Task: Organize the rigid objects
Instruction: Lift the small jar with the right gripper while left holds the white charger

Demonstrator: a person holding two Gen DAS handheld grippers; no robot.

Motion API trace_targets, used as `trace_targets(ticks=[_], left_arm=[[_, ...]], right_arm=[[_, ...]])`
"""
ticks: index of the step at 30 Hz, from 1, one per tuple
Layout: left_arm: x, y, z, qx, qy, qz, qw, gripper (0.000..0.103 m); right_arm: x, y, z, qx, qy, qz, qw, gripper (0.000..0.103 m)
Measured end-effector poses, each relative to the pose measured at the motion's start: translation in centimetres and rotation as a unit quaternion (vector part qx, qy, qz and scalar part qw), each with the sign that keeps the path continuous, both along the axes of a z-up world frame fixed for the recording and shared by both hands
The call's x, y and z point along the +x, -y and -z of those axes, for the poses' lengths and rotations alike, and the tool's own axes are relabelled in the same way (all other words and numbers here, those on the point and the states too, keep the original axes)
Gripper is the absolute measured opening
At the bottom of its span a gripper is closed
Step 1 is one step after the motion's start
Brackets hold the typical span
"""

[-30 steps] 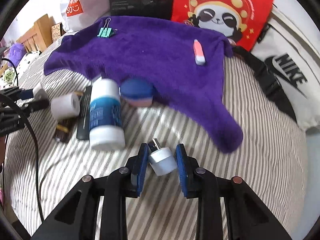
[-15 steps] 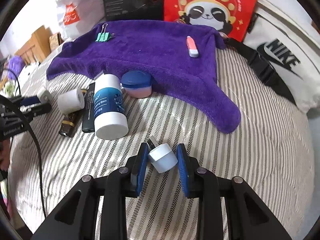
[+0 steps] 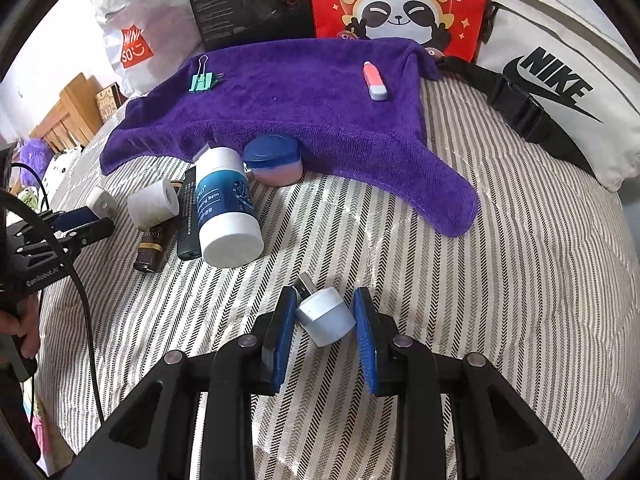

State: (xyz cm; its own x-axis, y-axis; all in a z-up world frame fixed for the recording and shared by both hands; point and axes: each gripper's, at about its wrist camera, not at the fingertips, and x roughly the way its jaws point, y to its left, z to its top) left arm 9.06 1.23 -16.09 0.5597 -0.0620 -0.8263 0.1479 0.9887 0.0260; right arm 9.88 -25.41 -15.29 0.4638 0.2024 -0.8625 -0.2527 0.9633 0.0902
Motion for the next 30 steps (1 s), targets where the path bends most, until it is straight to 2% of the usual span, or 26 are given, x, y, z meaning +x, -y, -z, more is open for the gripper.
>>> trace_targets(ticks=[1, 4, 6, 8, 10, 12, 18, 22, 30], left_arm=[[0.2, -0.1, 0.1, 0.000, 0.001, -0.010, 0.9999, 0.065], [0.6, -0.7, 0.2, -0.019, 0.009, -0.026, 0.9994, 0.066], [0.7, -0.5, 0.3, -0.013, 0.013, -0.024, 0.9996, 0.065], [0.8, -0.5, 0.2, -0.016, 0.010, -0.022, 0.9996, 0.063], [0.8, -0.6, 0.1, -0.016, 0.014, -0.020, 0.9996, 0.048], [1.0, -0.4, 0.0, -0.016, 0.015, -0.013, 0.9997, 0.043], [1.2, -0.7, -0.2, -0.024, 0.004, -0.005, 0.9997, 0.042], [0.9, -1.3, -0.8, -0.051, 0.002, -0.003, 0.9987, 0.042], [0.6, -1.8, -2.1, -0.058, 0.006, 0.009, 0.9983, 0.042]], right_arm=[[0.0, 0.1, 0.0, 0.003, 0.000, 0.001, 1.000, 0.029], [0.0, 0.1, 0.0, 0.005, 0.001, 0.002, 1.000, 0.029], [0.0, 0.1, 0.1, 0.003, 0.002, 0.002, 1.000, 0.030], [-0.1, -0.1, 0.1, 0.000, 0.004, 0.002, 1.000, 0.030], [-0.2, -0.2, 0.1, -0.004, 0.006, 0.002, 1.000, 0.030], [-0.2, -0.2, 0.1, -0.006, 0.007, 0.002, 1.000, 0.030], [-0.1, 0.3, -0.3, 0.012, -0.005, 0.005, 1.000, 0.029], [-0.1, 1.1, -0.6, 0.025, -0.010, 0.010, 1.000, 0.029], [0.3, 1.6, -1.9, 0.035, -0.005, 0.012, 0.999, 0.029]])
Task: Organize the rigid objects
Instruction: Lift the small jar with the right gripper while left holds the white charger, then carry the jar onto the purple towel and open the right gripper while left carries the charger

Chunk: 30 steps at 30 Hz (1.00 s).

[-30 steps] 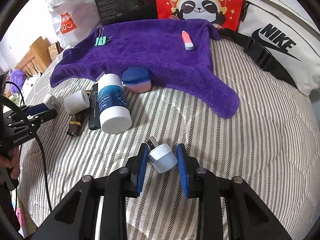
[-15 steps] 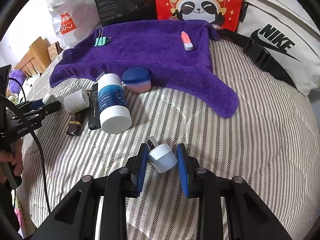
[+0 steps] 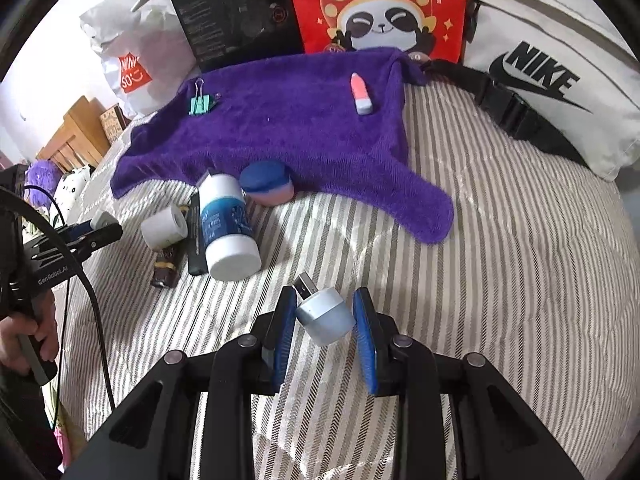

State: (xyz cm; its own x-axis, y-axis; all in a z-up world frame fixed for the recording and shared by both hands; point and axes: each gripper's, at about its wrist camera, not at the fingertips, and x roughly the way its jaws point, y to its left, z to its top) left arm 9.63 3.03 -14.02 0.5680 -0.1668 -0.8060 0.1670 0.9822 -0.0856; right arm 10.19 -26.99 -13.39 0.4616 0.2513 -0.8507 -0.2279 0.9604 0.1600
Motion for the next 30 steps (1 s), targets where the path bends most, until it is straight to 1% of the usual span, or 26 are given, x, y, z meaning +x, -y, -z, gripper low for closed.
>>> trace_targets(ticks=[5, 7, 16, 21, 24, 30], left_arm=[[0.3, -0.6, -0.9, -0.003, 0.005, -0.004, 1.0000, 0.042], [0.4, -0.9, -1.2, -0.010, 0.006, -0.004, 0.9999, 0.042], [1.5, -2.2, -2.6, -0.016, 0.014, -0.012, 0.9997, 0.042], [2.7, -2.7, -3.7, -0.018, 0.022, -0.013, 0.9995, 0.042], [3.5, -2.9, -4.1, -0.017, 0.024, -0.015, 0.9995, 0.042], [5.0, -3.6, -4.8, -0.014, 0.035, -0.022, 0.9990, 0.042]], right_arm=[[0.5, -0.1, -1.1, -0.006, 0.009, -0.004, 1.000, 0.029], [0.6, -0.2, -1.5, -0.004, 0.012, -0.006, 1.000, 0.029], [2.2, -1.0, -3.6, -0.001, 0.031, -0.016, 0.999, 0.029], [3.9, -1.4, -4.9, -0.004, 0.046, -0.021, 0.999, 0.029], [5.7, -1.7, -5.5, -0.011, 0.052, -0.019, 0.998, 0.029], [8.6, -2.1, -5.9, -0.027, 0.055, -0.009, 0.998, 0.029]])
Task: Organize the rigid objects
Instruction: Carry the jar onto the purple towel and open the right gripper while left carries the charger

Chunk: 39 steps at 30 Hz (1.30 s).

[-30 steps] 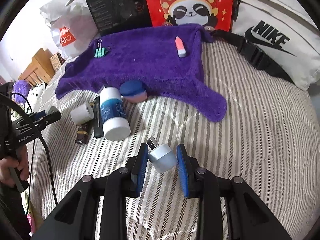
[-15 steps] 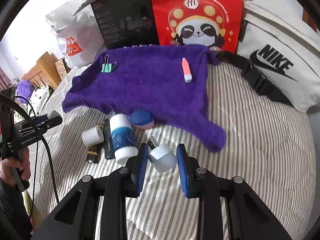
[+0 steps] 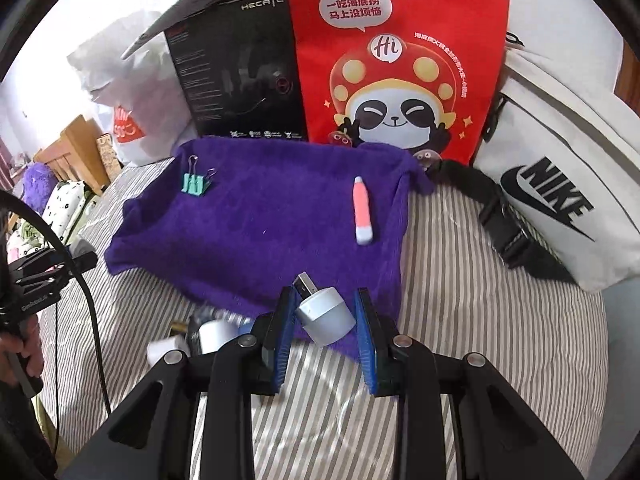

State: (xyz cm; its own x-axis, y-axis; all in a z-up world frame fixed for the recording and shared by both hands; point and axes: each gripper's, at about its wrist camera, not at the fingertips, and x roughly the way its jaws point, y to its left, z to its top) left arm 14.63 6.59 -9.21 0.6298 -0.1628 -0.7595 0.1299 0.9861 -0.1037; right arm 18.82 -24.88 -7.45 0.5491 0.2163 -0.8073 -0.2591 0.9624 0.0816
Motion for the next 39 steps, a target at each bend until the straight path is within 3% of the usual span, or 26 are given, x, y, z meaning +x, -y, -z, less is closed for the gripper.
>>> trace_targets(ticks=[12, 22, 34, 37, 39], left_arm=[[2.9, -0.7, 0.3, 0.005, -0.004, -0.006, 1.0000, 0.042], [3.8, -0.9, 1.0, 0.005, -0.010, -0.002, 0.9999, 0.042], [4.6, -0.8, 1.6, -0.001, -0.018, -0.001, 0.9998, 0.042], [4.8, -0.8, 1.7, -0.005, -0.022, -0.003, 0.9997, 0.042], [5.0, -0.9, 1.7, -0.016, -0.025, -0.003, 0.9995, 0.042]], right_arm=[[4.1, -1.5, 2.0, -0.012, -0.021, 0.001, 1.000, 0.029], [7.9, -2.8, 6.1, -0.051, -0.053, 0.008, 0.997, 0.029], [8.7, -2.7, 7.3, -0.057, -0.050, 0.009, 0.997, 0.030], [8.4, -2.4, 7.2, -0.051, -0.052, -0.001, 0.997, 0.037], [8.1, -2.4, 7.0, -0.050, -0.054, -0.005, 0.997, 0.051]])
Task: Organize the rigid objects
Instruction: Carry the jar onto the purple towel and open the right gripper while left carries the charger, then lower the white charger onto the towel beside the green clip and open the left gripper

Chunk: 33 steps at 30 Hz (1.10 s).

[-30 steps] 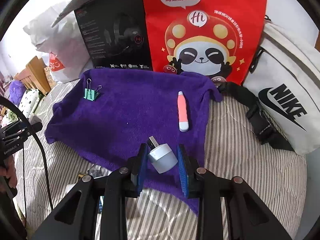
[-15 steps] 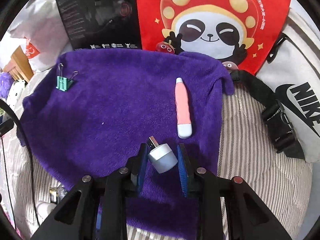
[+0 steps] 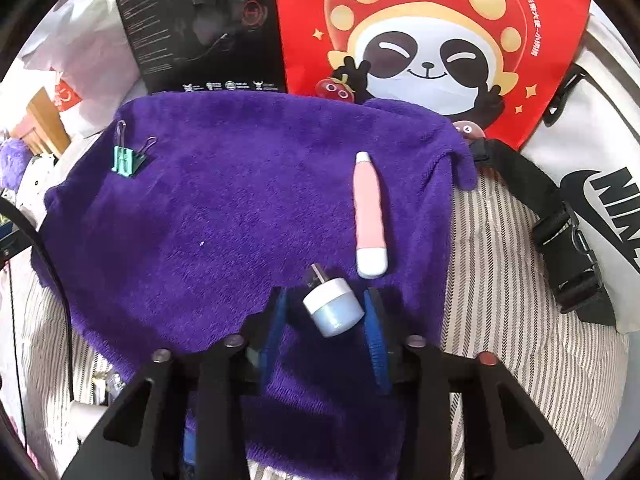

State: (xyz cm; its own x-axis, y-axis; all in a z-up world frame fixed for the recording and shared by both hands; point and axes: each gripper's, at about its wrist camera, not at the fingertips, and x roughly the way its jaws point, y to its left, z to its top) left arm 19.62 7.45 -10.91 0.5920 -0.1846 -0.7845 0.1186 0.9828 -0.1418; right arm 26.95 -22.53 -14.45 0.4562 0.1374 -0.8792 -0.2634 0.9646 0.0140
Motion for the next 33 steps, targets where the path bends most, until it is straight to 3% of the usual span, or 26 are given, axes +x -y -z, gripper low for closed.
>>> trace_targets(ticks=[10, 14, 17, 27, 29, 33], left_arm=[[0.3, 0.5, -0.1, 0.020, 0.001, 0.003, 0.9998, 0.042], [1.0, 0.5, -0.1, 0.012, -0.003, 0.004, 0.9999, 0.042], [1.5, 0.6, 0.2, 0.012, -0.005, 0.001, 0.9999, 0.042], [3.2, 1.9, 0.5, 0.003, 0.005, 0.009, 0.9999, 0.042], [3.9, 2.8, 1.0, 0.026, -0.002, 0.013, 0.9996, 0.042], [5.2, 3.4, 2.1, 0.018, -0.010, 0.018, 0.9996, 0.042]], right_arm=[[-3.0, 1.0, -3.5, 0.005, 0.037, 0.001, 0.999, 0.055], [-5.0, 1.9, -4.9, 0.039, 0.046, 0.005, 0.998, 0.055], [-6.0, 1.9, -4.8, 0.069, 0.037, -0.002, 0.997, 0.055], [-7.9, 2.2, -4.3, 0.097, 0.028, 0.018, 0.995, 0.055], [-8.1, 2.4, -4.4, 0.103, 0.026, 0.021, 0.994, 0.055], [-8.6, 2.7, -4.4, 0.114, 0.023, 0.026, 0.993, 0.055]])
